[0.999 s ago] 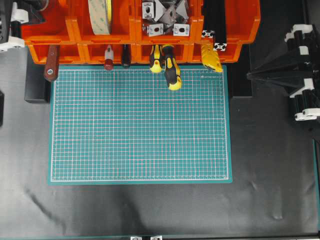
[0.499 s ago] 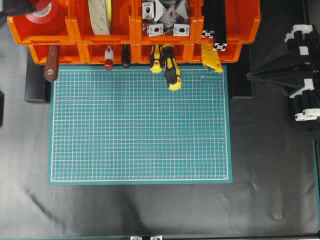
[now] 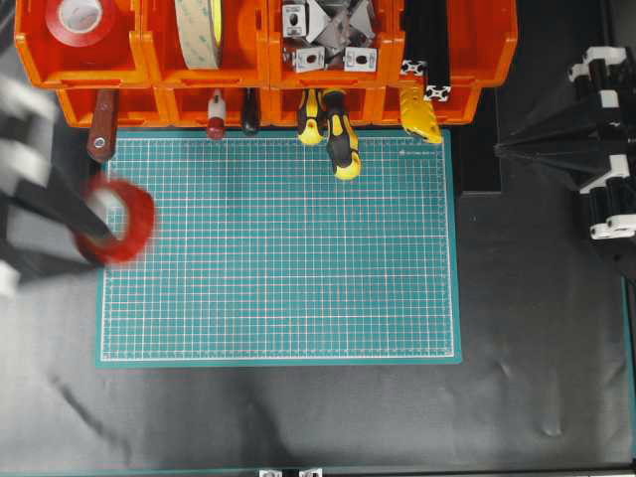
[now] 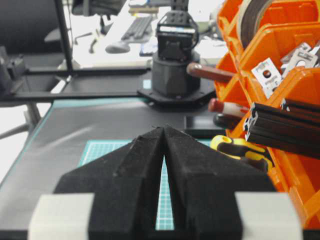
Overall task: Pick vinyl tape from container rack with left arm.
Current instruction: 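Close the left gripper on the red tape roll and lift it out, then carry the red tape roll with the left gripper onto the mat center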
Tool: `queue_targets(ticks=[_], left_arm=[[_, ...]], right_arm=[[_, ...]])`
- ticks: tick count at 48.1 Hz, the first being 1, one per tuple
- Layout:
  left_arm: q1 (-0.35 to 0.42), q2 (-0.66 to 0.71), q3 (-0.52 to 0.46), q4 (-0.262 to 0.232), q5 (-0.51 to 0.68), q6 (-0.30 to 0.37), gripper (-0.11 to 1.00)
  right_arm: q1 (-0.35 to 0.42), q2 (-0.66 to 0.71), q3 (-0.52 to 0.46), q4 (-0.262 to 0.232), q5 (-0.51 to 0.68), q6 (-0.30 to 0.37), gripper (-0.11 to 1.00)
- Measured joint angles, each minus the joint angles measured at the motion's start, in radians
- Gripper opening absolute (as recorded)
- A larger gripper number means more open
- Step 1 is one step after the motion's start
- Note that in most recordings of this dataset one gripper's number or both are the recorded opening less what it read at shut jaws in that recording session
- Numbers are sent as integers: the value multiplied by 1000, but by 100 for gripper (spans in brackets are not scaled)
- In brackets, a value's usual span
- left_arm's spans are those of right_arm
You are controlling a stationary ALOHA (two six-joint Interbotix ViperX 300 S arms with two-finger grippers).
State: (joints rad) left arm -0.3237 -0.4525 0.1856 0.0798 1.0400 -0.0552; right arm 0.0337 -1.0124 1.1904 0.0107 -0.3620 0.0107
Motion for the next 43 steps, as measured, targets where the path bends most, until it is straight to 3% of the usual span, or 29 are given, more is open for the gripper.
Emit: queue_targets(ticks=[10, 16, 31, 43], left_arm=[[-44, 124, 118, -2, -219, 0, 19], [-44, 221, 161, 0, -287, 12, 19], [15, 457, 183, 0, -301, 17, 19], [29, 494, 183, -2, -302, 17, 19]], right_arm=[[0, -17, 0, -2, 11, 2, 0], [-2, -23, 0, 0, 18, 2, 0], [0, -23, 0, -2, 21, 2, 0], [-2, -23, 0, 0, 20, 2, 0]])
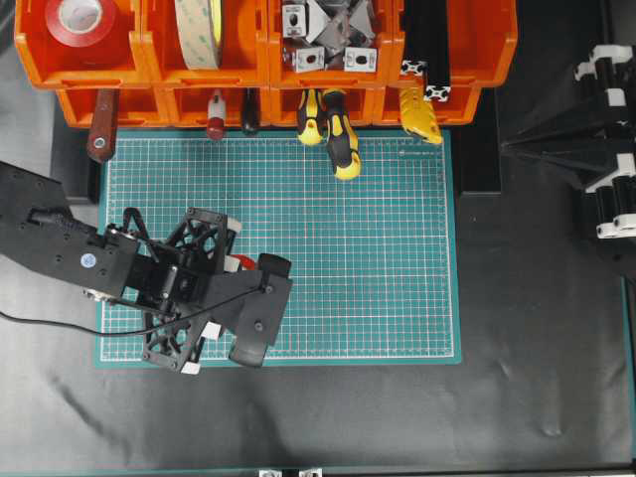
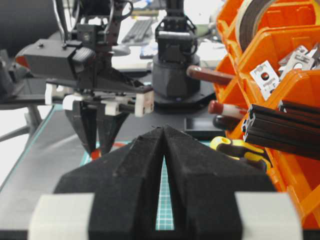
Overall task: Pick vinyl tape from container rack with left arm.
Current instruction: 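Carry the red tape roll with the left gripper onto the mat center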
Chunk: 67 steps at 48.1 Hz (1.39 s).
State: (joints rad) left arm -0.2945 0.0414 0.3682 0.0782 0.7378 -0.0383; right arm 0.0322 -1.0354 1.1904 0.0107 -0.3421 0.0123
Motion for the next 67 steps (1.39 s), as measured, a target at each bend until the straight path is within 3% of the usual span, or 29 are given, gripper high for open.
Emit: queue_targets(ticks=[18, 27, 32, 52, 67], left_arm=[[21, 0, 0, 2, 0, 0, 21], [40, -2, 14, 0, 0, 2, 73], [38, 0, 20, 2, 0, 2, 90], [34, -54, 34, 2, -3, -17, 87], [-5, -318, 130, 0, -5, -43, 87]], right_arm=[[0, 0, 0, -2, 0, 0, 0], [0, -2, -2, 0, 0, 0, 0], [0, -2, 0, 0, 0, 0, 0], [0, -2, 0, 0, 0, 0, 0], [0, -2, 0, 0, 0, 0, 0]])
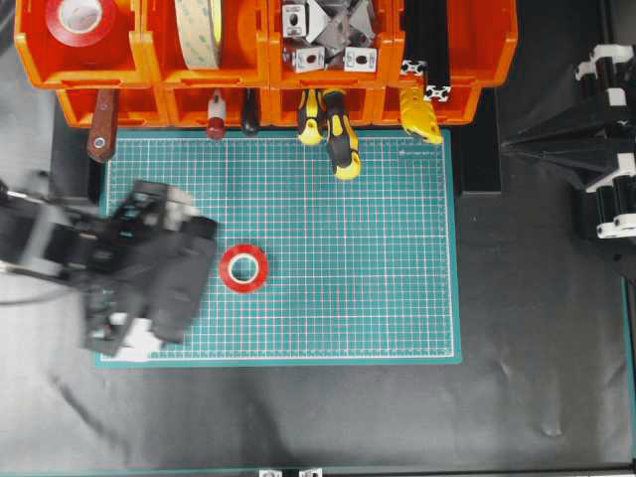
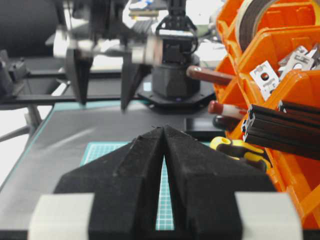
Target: Pick vinyl tape from container rack with left arm.
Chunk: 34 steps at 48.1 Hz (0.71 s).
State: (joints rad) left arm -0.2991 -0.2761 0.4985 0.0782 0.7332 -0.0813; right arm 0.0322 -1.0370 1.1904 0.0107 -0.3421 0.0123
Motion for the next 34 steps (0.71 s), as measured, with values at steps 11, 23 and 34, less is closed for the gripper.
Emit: queue_targets(ticks=[11, 23, 34], left_arm=[[-9, -307, 118, 0, -63, -44, 87], [-9, -588, 249, 0, -199, -86, 87], [-9, -793, 350, 0, -268, -110, 85]], right_arm=[[0, 0, 0, 0, 0, 2, 0], [0, -3, -2, 0, 0, 0, 0], [0, -11, 0, -2, 0, 0, 0]])
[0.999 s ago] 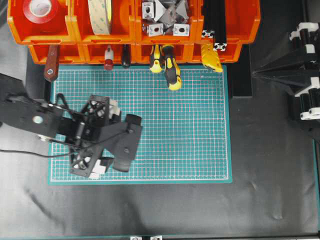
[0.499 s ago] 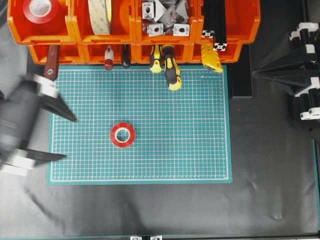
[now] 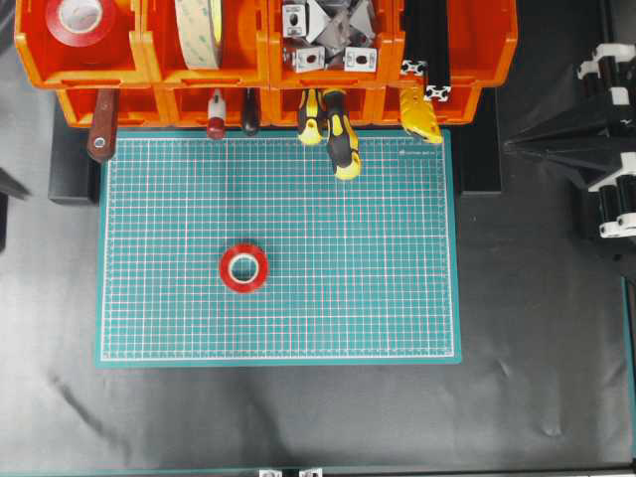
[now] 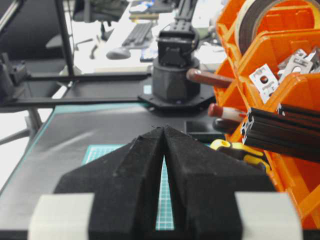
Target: Pick vinyl tape from container rack with left arm.
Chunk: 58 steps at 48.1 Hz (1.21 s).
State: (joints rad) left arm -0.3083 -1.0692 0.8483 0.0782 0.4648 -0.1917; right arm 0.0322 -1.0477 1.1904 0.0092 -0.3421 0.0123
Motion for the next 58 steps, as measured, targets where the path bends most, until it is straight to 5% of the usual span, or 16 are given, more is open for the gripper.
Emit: queue_targets(ticks=[24, 58], left_arm=[[9, -112, 127, 0, -247, 21, 84], [-2, -127, 129, 0, -256, 9, 84]], right_arm=[[2, -115, 0, 0, 8, 0, 0], [57, -117, 0, 0, 167, 3, 0]])
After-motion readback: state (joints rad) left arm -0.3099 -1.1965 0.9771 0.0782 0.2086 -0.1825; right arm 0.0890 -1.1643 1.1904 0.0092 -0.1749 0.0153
